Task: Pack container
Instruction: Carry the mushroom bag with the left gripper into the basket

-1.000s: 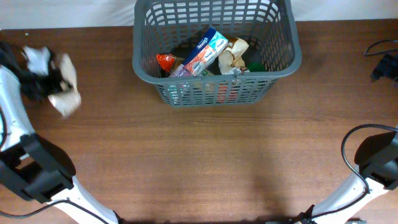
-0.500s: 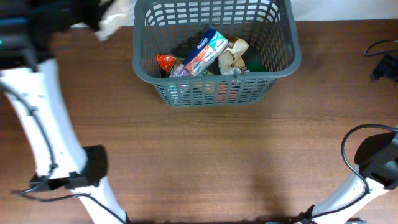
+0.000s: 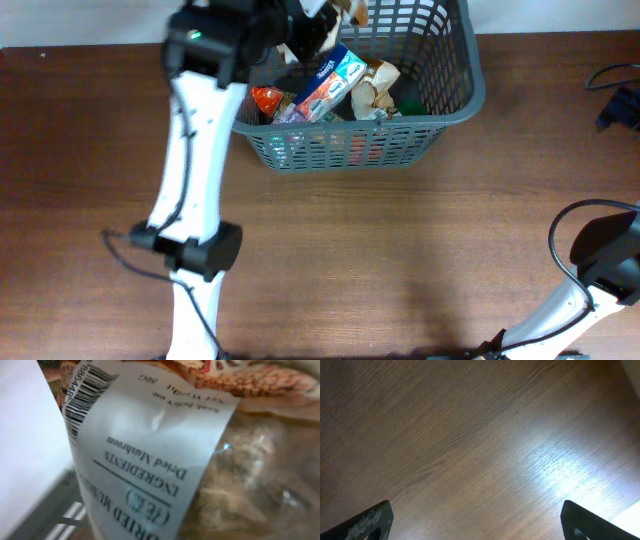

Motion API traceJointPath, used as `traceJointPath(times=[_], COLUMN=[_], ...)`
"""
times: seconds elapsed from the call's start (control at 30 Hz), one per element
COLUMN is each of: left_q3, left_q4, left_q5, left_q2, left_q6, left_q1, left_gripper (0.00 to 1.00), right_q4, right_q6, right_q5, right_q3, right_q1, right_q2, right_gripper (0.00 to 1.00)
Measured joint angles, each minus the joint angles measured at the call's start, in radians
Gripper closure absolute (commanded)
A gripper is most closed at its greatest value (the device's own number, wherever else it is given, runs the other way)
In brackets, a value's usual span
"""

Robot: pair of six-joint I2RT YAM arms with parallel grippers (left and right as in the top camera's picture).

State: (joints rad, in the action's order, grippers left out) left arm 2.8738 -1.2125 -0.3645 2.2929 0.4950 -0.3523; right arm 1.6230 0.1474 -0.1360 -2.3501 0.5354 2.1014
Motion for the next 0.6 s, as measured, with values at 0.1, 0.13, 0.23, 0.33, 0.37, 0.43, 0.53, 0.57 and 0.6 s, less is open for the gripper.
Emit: traceJointPath(times=[0.1,0.13,0.23,0.33,0.37,0.43,0.53,0.57,0.6], left_q3=[-0.009,-0.011,-0.014,-0.016,-0.016,-0.017,-0.016,-0.016,-0.016], left_q4=[0.0,-0.002,-0.004,-0.027,-0.036,-0.046,-0.048,-0.051,-0.057], left_q5=[0.033,0.047,0.092,0.123,0.132,0.146,0.157,0.158,0.161], left_q2=[0.088,0.112,0.175,0.213,0.22,0.229,0.234,0.235,0.235], left_q6=[0.034,0.04,0.051,0.06,0.065,0.066,0.066,0.069,0.071], left_q1=[0.001,0.001,0.002,0.002,0.002,0.002,0.002,0.002,0.002], left_gripper=[0.98,0.98,0.94,0.8,0.8,0.8,0.32,0.17,0.14], right_q4=[0.0,0.0,0.0,0.0,0.0,0.0,0.0,0.0,0.0], right_q6=[0.0,0.0,0.0,-0.001,0.0,0.0,-0.001,0.0,0.0], right_q5=[0.0,0.0,0.0,0.0,0.0,0.0,0.0,0.0,0.0], right_q3=[0.0,0.0,0.0,0.0,0.0,0.0,0.0,0.0,0.0], right_q1=[0.0,0.0,0.0,0.0,0.0,0.0,0.0,0.0,0.0], right_q2=[0.0,0.0,0.0,0.0,0.0,0.0,0.0,0.0,0.0], right_gripper=[0.01,0.01,0.01,0.01,0.01,0.01,0.01,0.01,0.01])
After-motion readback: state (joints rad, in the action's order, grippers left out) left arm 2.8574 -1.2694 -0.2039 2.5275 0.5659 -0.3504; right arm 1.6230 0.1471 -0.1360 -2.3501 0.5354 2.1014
